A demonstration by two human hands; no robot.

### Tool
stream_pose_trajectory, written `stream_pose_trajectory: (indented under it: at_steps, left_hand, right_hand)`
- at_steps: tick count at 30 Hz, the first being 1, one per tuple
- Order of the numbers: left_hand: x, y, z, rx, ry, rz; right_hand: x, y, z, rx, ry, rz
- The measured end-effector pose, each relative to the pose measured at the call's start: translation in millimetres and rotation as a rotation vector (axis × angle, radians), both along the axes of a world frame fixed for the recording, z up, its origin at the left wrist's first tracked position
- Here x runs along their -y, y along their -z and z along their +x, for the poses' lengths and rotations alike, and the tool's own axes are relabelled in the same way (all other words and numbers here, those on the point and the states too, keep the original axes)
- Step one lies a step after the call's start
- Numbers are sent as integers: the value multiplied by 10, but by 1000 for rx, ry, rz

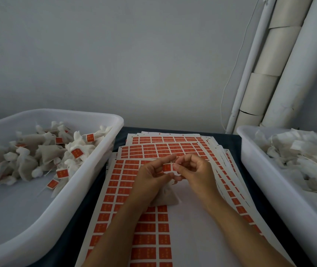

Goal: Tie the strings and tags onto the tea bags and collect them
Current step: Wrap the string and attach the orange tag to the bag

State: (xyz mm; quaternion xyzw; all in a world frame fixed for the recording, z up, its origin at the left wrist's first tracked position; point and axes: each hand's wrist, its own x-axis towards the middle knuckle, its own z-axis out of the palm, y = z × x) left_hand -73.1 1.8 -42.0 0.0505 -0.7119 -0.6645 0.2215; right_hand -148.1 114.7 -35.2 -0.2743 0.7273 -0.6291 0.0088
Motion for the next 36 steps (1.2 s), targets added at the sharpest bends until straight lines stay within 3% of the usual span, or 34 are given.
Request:
stream_pose_trajectory:
  at_steps: [9, 13, 18, 22, 32, 36]
  left_hand:
    - [-20, 1, 1, -23, 6, 18]
    - [-47, -23, 2, -31, 11, 6]
    - [-57, -53, 25, -58, 34, 38]
    - [-44, -61, 41, -36, 64, 61]
    - [-74, -48, 33, 48, 53, -54]
    - [-60, -42, 51, 32, 56, 66]
  right_hand:
    - [28, 27, 17, -92, 36, 11]
    - [51, 31, 23, -14, 29, -71]
    - [65, 61, 14, -14, 83, 19]
    - [27, 36, 13, 99, -19, -26]
    - [-110, -32, -79, -80, -78, 97]
    - [-128, -34, -109, -84, -80, 62]
